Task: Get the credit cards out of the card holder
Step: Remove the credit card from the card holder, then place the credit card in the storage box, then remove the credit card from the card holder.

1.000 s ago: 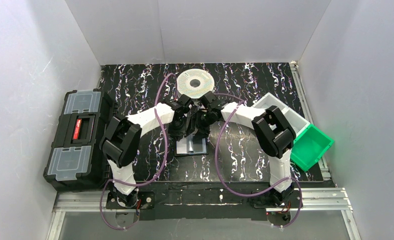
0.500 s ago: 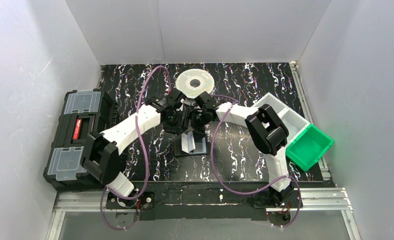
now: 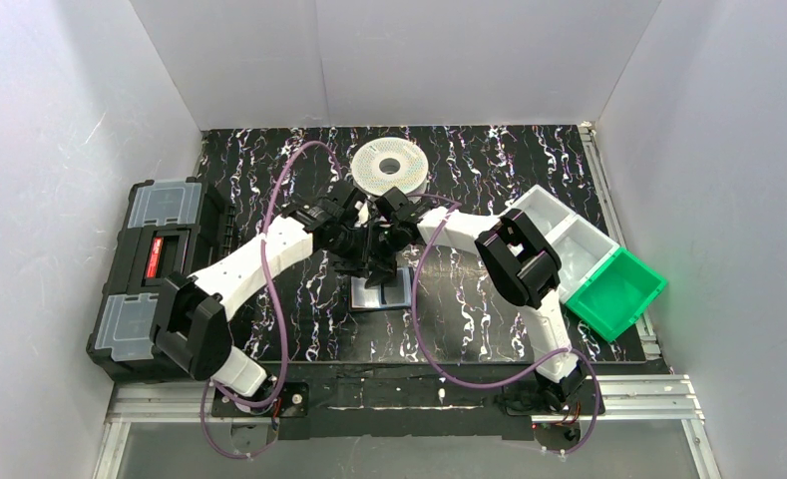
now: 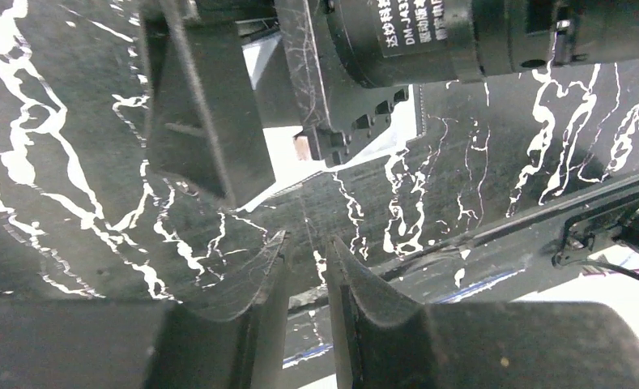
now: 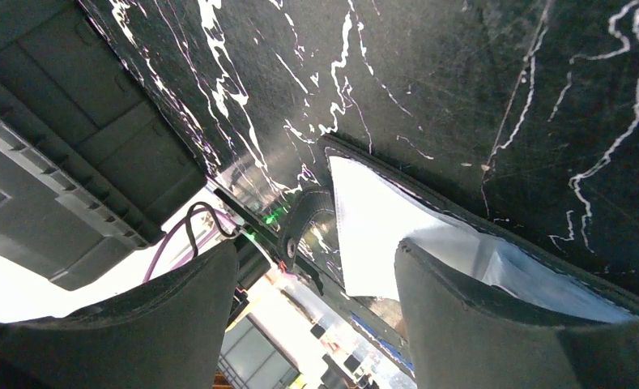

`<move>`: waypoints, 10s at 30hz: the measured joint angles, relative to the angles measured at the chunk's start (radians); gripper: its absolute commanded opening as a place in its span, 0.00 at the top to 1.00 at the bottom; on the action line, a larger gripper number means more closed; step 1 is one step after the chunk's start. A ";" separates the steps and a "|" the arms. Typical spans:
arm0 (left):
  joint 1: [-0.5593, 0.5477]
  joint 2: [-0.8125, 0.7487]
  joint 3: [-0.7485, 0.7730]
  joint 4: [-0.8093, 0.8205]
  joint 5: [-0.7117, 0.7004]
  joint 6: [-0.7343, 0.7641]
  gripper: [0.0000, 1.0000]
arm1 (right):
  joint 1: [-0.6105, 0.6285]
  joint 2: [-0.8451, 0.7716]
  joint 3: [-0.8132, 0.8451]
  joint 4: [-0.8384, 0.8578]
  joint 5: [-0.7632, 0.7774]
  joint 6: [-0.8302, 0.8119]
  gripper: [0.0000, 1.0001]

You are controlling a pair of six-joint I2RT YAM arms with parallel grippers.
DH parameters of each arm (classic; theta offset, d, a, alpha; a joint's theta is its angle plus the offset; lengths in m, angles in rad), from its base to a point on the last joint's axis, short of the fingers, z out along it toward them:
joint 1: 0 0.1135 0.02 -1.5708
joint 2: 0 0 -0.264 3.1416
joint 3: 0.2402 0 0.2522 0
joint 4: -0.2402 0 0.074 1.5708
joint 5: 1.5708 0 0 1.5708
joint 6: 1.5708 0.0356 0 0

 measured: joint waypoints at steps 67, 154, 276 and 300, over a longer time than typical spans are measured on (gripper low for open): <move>0.121 0.129 -0.376 0.639 0.254 -0.256 0.75 | -0.146 -0.372 -0.370 -0.113 0.200 -0.216 0.72; 0.322 0.122 -0.567 0.811 0.531 -0.379 1.00 | -0.111 -0.195 -0.222 -0.205 0.177 -0.247 0.93; 0.203 -0.051 -0.096 0.193 0.546 -0.137 0.25 | -0.902 -0.496 -0.194 -0.293 0.401 -0.315 0.32; -0.192 0.371 0.100 0.064 -0.150 -0.096 0.47 | -0.615 -0.703 -0.544 -0.219 0.266 -0.291 0.37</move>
